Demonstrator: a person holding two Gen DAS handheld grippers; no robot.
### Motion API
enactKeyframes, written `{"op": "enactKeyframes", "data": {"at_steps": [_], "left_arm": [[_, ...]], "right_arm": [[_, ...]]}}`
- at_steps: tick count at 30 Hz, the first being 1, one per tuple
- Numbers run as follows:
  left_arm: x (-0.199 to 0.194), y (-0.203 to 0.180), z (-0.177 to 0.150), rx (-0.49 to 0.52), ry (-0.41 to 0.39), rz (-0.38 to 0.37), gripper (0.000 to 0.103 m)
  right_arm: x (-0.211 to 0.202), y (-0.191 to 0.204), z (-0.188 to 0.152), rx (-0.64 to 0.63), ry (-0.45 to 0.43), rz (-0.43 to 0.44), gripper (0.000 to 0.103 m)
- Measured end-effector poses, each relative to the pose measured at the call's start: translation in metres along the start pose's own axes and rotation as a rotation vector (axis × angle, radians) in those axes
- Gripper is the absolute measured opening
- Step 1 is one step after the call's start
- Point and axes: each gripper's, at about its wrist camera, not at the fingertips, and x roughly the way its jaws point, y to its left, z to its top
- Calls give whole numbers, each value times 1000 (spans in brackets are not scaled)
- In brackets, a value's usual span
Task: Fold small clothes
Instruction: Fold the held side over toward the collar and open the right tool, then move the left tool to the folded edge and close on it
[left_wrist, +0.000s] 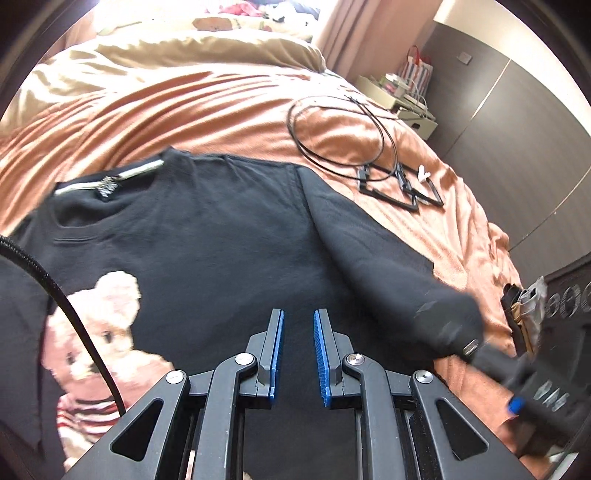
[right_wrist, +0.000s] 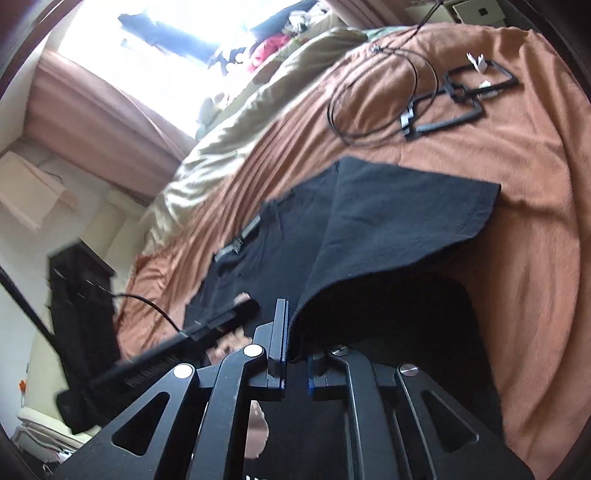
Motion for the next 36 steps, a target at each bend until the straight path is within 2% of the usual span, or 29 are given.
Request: {"op": "enactKeyframes", "data": {"at_steps": [2, 4, 5, 6, 12, 18, 25, 34, 36], "left_arm": [[-10, 5, -1, -11, -6, 5, 18], [-21, 8, -1, -19, -12, 10, 18], [-24, 8, -1, -19, -16, 13, 18], [-27, 8, -2, -19, -19, 14, 18], [-35, -7, -4, 7, -13, -4, 18], [-20, -35, -5, 63, 10, -29, 18], [18, -73, -2, 137, 62, -51, 18], [75, -117, 13, 213, 118, -74, 20], [87, -126, 16, 233, 128, -73, 28]], "right_arm": [[4, -2, -5, 24, 44, 1, 15], [-2, -8, -10, 43, 43, 3, 36], [-8, -12, -11, 54, 34, -5, 52], [-13, -16, -13, 67, 20, -5, 56], [-53, -44, -17, 120, -42, -33, 56], [-87, -64, -13, 129, -103, -89, 56], [-105, -83, -15, 168, -159, -126, 56], [-124, -105, -18, 212, -188, -139, 46], [-125, -106, -21, 222, -189, -143, 45]]}}
